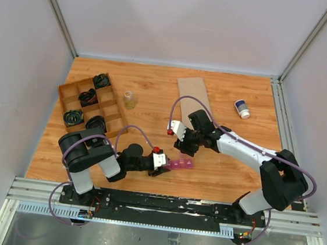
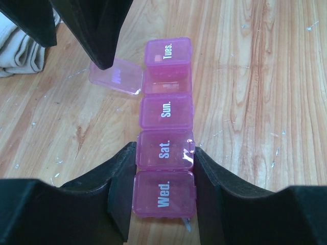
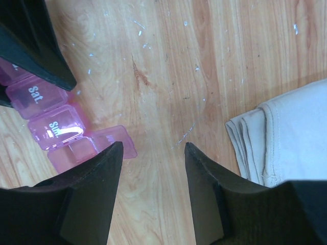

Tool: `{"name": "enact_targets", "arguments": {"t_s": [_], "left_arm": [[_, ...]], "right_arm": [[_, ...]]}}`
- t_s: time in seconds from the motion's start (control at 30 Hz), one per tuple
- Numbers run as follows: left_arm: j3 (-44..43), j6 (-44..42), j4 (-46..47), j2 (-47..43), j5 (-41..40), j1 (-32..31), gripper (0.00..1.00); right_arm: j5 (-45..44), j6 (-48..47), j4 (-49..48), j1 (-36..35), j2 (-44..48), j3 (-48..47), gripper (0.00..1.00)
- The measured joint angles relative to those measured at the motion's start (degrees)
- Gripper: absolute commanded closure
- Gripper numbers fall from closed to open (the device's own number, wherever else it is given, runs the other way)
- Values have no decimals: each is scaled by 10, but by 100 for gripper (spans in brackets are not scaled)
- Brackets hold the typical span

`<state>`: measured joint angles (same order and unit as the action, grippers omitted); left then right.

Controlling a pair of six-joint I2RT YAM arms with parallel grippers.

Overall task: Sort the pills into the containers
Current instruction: Open the pill container at the center of the board.

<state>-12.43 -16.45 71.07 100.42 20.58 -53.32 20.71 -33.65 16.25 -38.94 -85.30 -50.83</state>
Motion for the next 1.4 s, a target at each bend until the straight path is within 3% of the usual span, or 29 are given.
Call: {"name": "enact_targets", "arguments": {"t_s": [0.33, 0.5, 0.57, 0.73, 0.87, 1.27, 1.4], "left_arm": [[-10, 0, -20, -4, -2, 0, 99], [-13, 0, -29, -7, -5, 0, 95], [-15, 2, -32, -8, -7, 0, 86], [-23, 21, -52, -16, -17, 2, 45], [-24, 51, -82, -46, -33, 3, 28], [-65, 159, -263, -265, -106, 7, 21], [-99, 212, -342, -316, -111, 41, 21]], "right_arm": [[-33, 6, -1, 0, -37, 0, 47], [-22, 9, 7, 1, -22, 0, 31], [-1, 6, 21, 8, -4, -1, 21], [85, -31, 68, 37, 65, -10, 11], [139, -57, 96, 54, 120, -13, 7], [200, -71, 124, 114, 219, -13, 0], [218, -66, 129, 125, 239, -14, 1]]}}
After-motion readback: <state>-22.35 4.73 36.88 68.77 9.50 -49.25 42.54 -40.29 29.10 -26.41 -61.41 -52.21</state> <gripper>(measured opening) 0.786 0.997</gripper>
